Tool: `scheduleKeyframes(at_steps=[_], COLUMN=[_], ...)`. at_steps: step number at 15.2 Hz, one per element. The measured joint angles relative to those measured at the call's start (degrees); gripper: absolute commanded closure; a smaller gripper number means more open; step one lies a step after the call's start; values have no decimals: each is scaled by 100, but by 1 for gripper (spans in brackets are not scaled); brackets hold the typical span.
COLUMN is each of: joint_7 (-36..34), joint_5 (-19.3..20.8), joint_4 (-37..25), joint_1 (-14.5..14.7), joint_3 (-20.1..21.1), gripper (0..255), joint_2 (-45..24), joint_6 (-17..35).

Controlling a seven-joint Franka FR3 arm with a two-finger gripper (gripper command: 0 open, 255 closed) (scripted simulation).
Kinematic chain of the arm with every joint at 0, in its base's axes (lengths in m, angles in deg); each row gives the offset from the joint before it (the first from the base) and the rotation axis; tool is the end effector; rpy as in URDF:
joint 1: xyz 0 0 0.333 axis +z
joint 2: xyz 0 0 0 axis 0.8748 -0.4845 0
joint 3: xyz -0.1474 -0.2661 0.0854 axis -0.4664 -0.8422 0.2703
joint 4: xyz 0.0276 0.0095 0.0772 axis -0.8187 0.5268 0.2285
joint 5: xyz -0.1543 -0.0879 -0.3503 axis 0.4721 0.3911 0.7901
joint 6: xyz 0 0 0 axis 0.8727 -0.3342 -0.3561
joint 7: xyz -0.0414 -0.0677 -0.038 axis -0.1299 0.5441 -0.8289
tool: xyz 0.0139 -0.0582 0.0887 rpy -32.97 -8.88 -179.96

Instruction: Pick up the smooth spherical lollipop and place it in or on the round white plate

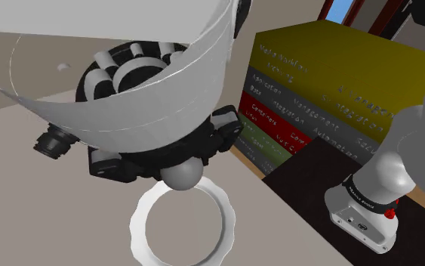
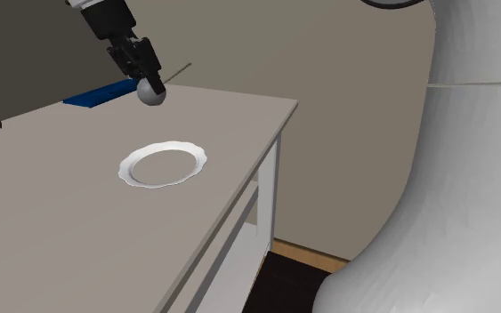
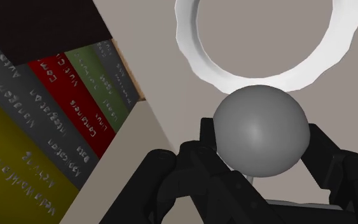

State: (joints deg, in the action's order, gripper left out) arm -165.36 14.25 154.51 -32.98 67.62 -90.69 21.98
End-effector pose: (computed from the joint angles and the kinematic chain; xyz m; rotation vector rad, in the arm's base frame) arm 0.2021 0.5633 0.5576 2.8740 -0.4487 0.3782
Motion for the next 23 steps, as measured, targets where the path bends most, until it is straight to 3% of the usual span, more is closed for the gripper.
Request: scheduleKeyframes(at_steps=[10, 17, 18, 23], joint_7=[-204, -225, -225, -225], joint_5=[-35, -35, -35, -35], joint_4=[844, 941, 941, 941], joint_1=[-175, -196, -196, -196], joint_3=[-8, -11, -12, -12], gripper=[255, 255, 0, 0], joint_2=[54, 58, 58, 58], joint_6=[766, 859, 859, 860])
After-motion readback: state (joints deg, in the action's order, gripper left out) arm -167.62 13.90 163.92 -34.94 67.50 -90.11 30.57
